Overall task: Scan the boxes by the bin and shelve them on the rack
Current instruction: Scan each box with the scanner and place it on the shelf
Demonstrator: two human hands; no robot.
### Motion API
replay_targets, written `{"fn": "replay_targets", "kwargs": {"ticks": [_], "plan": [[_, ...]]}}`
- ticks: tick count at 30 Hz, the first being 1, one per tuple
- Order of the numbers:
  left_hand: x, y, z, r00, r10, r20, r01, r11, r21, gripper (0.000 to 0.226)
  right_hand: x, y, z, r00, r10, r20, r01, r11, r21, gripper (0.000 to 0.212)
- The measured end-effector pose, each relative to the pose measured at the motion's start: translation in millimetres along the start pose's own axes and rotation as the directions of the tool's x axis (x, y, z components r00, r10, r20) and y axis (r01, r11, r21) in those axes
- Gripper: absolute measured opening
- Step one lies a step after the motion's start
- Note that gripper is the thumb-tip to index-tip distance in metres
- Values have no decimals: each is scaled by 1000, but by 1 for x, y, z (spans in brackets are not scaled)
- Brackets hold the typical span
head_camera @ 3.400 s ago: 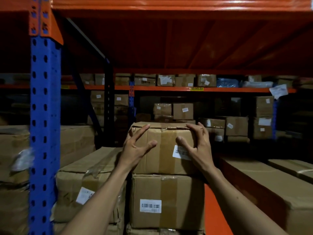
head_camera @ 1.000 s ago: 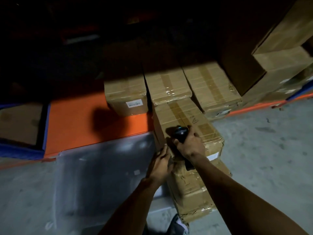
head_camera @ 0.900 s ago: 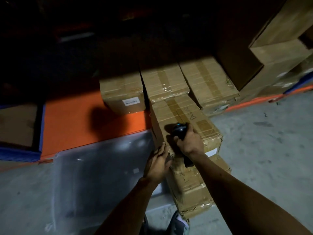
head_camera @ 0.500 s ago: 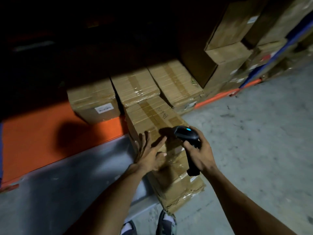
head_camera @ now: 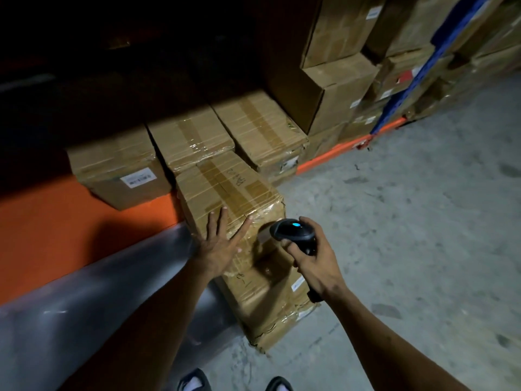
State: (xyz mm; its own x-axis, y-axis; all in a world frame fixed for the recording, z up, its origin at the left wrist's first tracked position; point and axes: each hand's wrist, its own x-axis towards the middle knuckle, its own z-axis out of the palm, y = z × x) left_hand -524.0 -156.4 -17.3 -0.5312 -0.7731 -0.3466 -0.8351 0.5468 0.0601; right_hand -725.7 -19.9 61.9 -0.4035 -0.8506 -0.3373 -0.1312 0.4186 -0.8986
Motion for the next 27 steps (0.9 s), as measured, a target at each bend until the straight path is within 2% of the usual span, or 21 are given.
{"fn": "replay_targets", "kwargs": {"ticks": [4, 6, 12, 17, 22, 27], "plan": [[-5, -2, 11, 987, 57, -149, -39, 992, 120, 98, 5, 6, -1, 997, -26, 74, 34, 993, -110, 65], [-7, -6, 11, 979, 102, -178, -73, 984, 161, 95, 7, 11, -1, 994, -41, 104, 57, 986, -154, 65], [-11, -3, 6, 970, 136, -200, -112, 985, 130, 89, 3, 34, -4, 985, -137, 103, 156, 968, -197, 64], [-9, -2, 9, 954, 106, -279, -88, 993, 78, 106, -5, 45, -7, 976, -198, 88, 211, 960, -185, 66], [-8, -2, 12, 955, 93, -281, -84, 995, 46, 110, -6, 45, -11, 964, -236, 124, 260, 938, -229, 66], [-10, -2, 8, 968, 112, -226, -101, 993, 60, 90, 1, 47, -14, 963, -225, 147, 256, 937, -239, 75]]}}
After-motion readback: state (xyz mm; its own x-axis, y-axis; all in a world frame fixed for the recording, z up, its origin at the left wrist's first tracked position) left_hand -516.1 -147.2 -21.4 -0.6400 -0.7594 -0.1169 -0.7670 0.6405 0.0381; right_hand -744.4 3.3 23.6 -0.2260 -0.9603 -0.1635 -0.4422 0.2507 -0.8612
